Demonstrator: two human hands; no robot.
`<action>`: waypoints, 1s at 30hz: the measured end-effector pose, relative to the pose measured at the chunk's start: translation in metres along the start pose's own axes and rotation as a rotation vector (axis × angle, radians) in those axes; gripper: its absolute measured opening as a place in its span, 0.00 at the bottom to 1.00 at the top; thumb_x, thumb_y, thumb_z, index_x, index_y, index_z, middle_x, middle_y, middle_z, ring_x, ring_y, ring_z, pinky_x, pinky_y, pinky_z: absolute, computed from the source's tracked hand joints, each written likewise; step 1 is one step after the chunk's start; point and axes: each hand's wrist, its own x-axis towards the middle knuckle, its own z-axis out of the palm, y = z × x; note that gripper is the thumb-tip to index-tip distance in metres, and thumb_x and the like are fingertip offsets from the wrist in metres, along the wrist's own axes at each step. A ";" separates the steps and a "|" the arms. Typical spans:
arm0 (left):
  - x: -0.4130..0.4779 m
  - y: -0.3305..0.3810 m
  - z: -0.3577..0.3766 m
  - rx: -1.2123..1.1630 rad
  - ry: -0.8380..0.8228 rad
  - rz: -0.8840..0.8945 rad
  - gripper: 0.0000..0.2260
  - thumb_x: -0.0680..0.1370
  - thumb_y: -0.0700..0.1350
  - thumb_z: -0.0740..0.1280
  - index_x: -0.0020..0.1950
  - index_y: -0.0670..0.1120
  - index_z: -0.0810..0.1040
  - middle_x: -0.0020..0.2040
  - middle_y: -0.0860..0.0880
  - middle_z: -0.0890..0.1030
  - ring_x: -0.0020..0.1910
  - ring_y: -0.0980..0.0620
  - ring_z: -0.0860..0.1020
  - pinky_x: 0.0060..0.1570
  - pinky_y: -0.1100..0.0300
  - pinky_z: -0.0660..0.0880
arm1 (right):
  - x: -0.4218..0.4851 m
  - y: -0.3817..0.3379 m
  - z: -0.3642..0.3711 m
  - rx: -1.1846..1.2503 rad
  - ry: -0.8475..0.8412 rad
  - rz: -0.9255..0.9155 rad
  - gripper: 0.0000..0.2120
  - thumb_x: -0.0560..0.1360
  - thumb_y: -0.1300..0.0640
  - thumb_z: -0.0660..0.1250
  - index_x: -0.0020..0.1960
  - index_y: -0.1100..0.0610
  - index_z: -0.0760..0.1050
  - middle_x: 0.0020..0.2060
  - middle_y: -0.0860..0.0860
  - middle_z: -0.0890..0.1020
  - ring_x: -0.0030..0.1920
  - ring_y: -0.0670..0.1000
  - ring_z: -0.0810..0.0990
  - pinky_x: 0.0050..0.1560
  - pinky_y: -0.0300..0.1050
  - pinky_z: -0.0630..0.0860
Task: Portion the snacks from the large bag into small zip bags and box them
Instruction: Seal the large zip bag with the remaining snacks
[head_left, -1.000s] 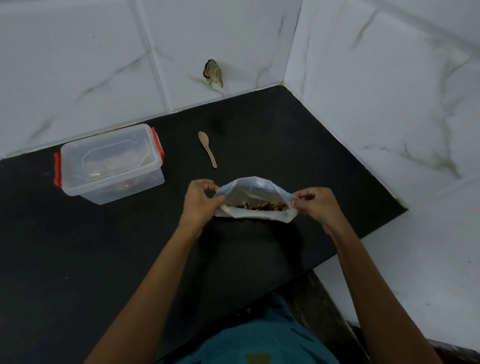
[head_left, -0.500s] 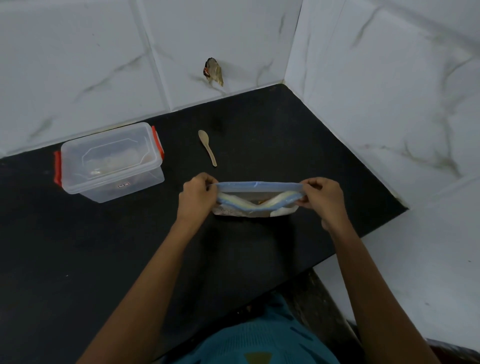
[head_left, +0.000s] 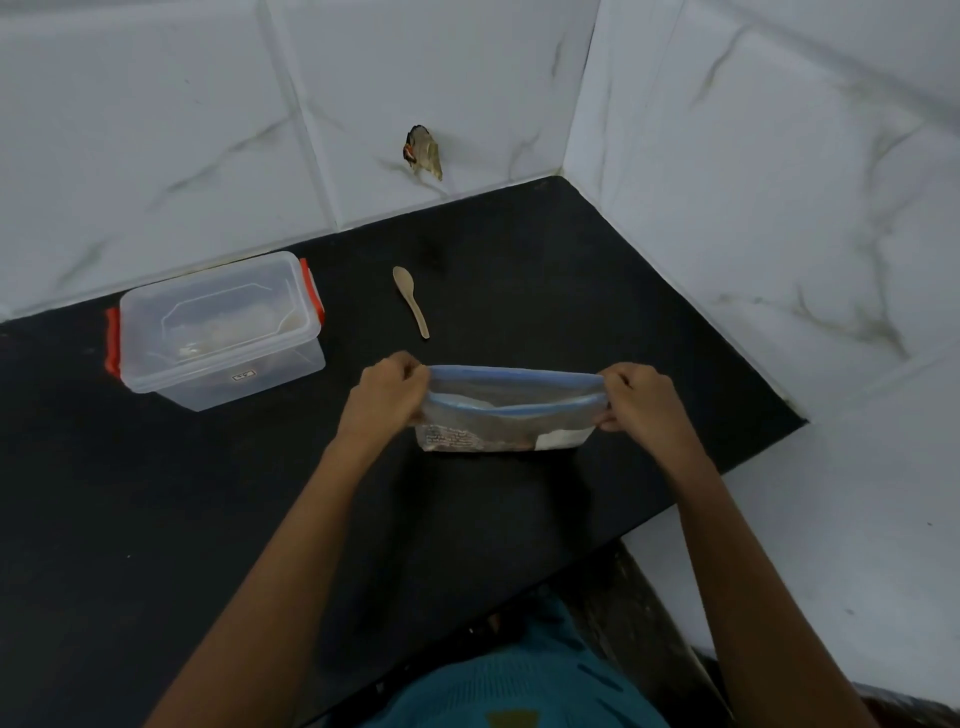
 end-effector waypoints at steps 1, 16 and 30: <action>0.000 0.000 0.001 -0.025 0.054 0.009 0.02 0.80 0.43 0.59 0.51 0.47 0.69 0.43 0.51 0.72 0.39 0.55 0.76 0.40 0.62 0.77 | 0.001 0.000 0.000 -0.005 0.022 -0.016 0.08 0.79 0.60 0.57 0.53 0.58 0.74 0.44 0.52 0.75 0.39 0.47 0.78 0.49 0.45 0.78; 0.001 0.006 0.006 -0.069 0.162 0.027 0.07 0.80 0.41 0.58 0.57 0.42 0.70 0.48 0.46 0.73 0.42 0.52 0.78 0.40 0.60 0.78 | 0.005 -0.002 -0.003 0.160 -0.035 0.000 0.07 0.77 0.62 0.61 0.54 0.59 0.74 0.46 0.51 0.76 0.43 0.46 0.78 0.40 0.38 0.77; -0.005 0.006 0.011 -0.379 0.104 -0.131 0.06 0.80 0.42 0.59 0.55 0.46 0.73 0.49 0.48 0.74 0.50 0.50 0.76 0.53 0.52 0.77 | -0.001 0.004 -0.007 0.618 -0.134 0.227 0.04 0.78 0.60 0.61 0.48 0.58 0.73 0.49 0.56 0.78 0.47 0.51 0.80 0.43 0.41 0.77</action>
